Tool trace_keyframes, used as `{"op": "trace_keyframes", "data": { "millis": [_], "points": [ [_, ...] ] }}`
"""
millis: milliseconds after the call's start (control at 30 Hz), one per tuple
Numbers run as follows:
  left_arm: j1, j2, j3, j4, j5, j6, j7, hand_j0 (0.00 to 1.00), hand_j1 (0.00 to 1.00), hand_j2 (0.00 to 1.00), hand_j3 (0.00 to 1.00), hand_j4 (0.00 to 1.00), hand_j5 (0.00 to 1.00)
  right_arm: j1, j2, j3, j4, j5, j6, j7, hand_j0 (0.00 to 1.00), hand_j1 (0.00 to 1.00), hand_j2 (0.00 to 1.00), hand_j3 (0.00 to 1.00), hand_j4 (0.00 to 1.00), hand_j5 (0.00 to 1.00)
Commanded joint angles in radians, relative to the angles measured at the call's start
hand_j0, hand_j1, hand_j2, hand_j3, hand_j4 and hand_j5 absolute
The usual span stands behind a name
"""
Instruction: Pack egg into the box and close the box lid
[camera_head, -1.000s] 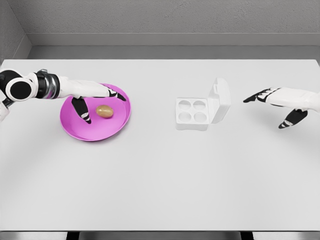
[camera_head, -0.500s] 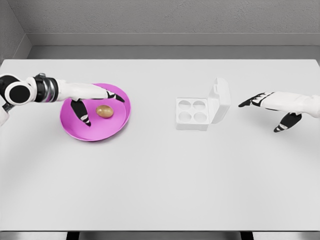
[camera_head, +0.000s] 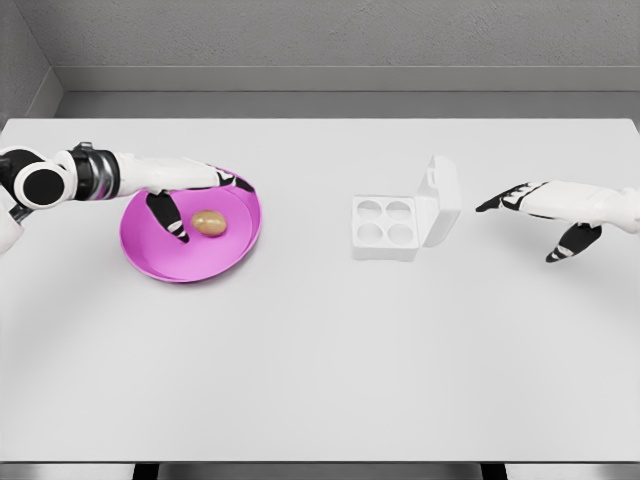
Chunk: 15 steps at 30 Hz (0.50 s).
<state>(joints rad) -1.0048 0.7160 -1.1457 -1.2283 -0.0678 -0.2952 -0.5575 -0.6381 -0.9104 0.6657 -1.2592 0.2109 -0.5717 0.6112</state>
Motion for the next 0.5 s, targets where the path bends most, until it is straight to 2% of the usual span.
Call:
{"op": "trace_keyframes", "data": {
  "millis": [0, 100, 467],
  "points": [
    [0.000, -0.004, 0.000, 0.001, 0.000, 0.001, 0.005, 1.00, 1.00, 1.00, 1.00, 1.00, 1.00, -0.002, 0.004, 0.000, 0.001, -0.005, 0.003, 0.000, 1.00, 1.00, 1.00, 1.00, 1.00, 1.00],
    [0.012, -0.007, 0.001, 0.035, 0.002, 0.002, 0.007, 1.00, 1.00, 1.00, 1.00, 1.00, 1.00, -0.002, 0.004, -0.001, 0.003, -0.005, 0.003, 0.000, 1.00, 1.00, 1.00, 1.00, 1.00, 1.00],
    [0.014, -0.018, 0.001, 0.053, 0.002, 0.011, 0.007, 1.00, 1.00, 1.00, 1.00, 1.00, 1.00, -0.008, 0.021, -0.001, 0.023, -0.005, 0.003, 0.000, 1.00, 1.00, 1.00, 1.00, 1.00, 1.00]
  ]
}}
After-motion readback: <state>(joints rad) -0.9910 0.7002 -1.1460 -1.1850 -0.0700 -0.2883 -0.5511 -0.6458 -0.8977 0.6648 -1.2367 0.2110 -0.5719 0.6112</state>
